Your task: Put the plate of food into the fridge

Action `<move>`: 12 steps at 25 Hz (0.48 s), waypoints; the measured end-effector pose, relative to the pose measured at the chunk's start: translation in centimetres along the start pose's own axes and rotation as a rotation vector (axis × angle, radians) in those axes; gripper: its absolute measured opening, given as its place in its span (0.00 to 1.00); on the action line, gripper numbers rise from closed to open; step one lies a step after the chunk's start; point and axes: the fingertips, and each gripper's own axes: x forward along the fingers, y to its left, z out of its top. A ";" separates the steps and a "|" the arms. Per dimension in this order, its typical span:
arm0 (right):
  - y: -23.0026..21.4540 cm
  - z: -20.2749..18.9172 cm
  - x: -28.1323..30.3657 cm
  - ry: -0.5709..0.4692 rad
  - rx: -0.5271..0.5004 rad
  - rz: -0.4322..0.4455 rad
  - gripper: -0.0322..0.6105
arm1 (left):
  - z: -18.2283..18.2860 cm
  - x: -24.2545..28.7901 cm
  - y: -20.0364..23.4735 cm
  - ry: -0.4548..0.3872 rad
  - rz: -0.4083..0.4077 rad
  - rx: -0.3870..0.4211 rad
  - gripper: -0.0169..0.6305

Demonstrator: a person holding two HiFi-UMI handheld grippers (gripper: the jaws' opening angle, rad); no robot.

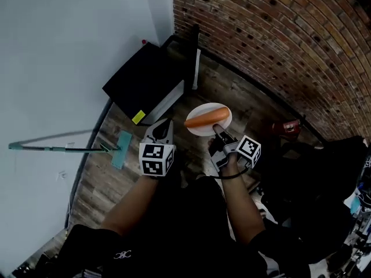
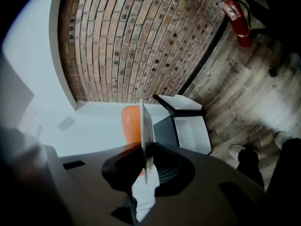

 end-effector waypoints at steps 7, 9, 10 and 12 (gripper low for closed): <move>-6.3 2.6 4.7 -0.030 0.025 -0.034 0.14 | -2.9 7.7 1.6 0.105 -0.092 0.060 0.02; -8.9 3.9 5.9 -0.022 0.010 -0.039 0.14 | -4.9 10.3 1.5 0.126 -0.096 0.055 0.02; -10.3 4.3 6.5 -0.014 0.000 -0.042 0.14 | -6.1 11.7 1.5 0.139 -0.094 0.053 0.02; -13.5 4.6 8.0 0.014 -0.019 -0.056 0.14 | -9.1 14.1 2.0 0.168 -0.076 0.035 0.02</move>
